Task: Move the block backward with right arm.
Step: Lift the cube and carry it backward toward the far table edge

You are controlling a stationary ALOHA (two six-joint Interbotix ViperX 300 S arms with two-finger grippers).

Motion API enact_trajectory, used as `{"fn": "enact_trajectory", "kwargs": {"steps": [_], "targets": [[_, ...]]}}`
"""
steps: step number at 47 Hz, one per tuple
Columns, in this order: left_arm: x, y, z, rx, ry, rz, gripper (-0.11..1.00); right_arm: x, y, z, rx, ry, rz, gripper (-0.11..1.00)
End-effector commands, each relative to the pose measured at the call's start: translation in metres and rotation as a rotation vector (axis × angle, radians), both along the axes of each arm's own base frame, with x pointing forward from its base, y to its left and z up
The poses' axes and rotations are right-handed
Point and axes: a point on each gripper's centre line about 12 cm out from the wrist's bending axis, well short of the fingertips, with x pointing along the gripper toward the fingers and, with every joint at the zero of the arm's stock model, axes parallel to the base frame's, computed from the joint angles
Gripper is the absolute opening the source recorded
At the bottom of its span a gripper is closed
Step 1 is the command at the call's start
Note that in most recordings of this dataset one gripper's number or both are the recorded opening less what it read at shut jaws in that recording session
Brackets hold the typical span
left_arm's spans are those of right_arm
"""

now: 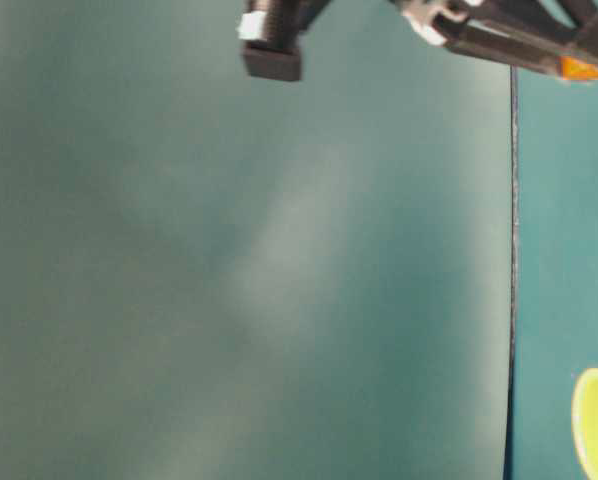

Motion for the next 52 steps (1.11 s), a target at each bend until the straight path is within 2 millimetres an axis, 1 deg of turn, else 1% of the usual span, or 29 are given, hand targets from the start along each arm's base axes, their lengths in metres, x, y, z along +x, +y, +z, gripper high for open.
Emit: {"fn": "enact_trajectory", "kwargs": {"steps": [1, 9, 15, 21, 25, 38, 52], "targets": [[0.002, 0.000, 0.013, 0.001, -0.034, 0.000, 0.00, 0.004, 0.000, 0.023, -0.007, -0.050, 0.003, 0.41], [0.002, 0.000, 0.013, 0.001, -0.032, 0.000, 0.00, 0.005, 0.000, 0.041, -0.004, -0.074, -0.003, 0.41], [0.002, 0.000, 0.013, 0.001, -0.032, -0.001, 0.00, 0.009, -0.001, 0.060, -0.003, -0.077, -0.009, 0.41], [0.002, 0.000, 0.013, 0.001, -0.034, 0.000, 0.00, 0.016, -0.006, 0.076, -0.005, -0.058, -0.023, 0.41], [0.002, 0.000, 0.013, 0.001, -0.034, 0.000, 0.00, 0.019, -0.010, 0.083, -0.005, -0.044, -0.035, 0.41], [0.002, 0.000, 0.014, 0.000, -0.035, 0.000, 0.00, 0.021, -0.032, 0.091, 0.002, -0.030, -0.106, 0.41], [0.002, 0.000, 0.014, 0.003, -0.035, -0.001, 0.00, 0.015, -0.071, 0.093, -0.001, -0.036, -0.219, 0.41]]}}
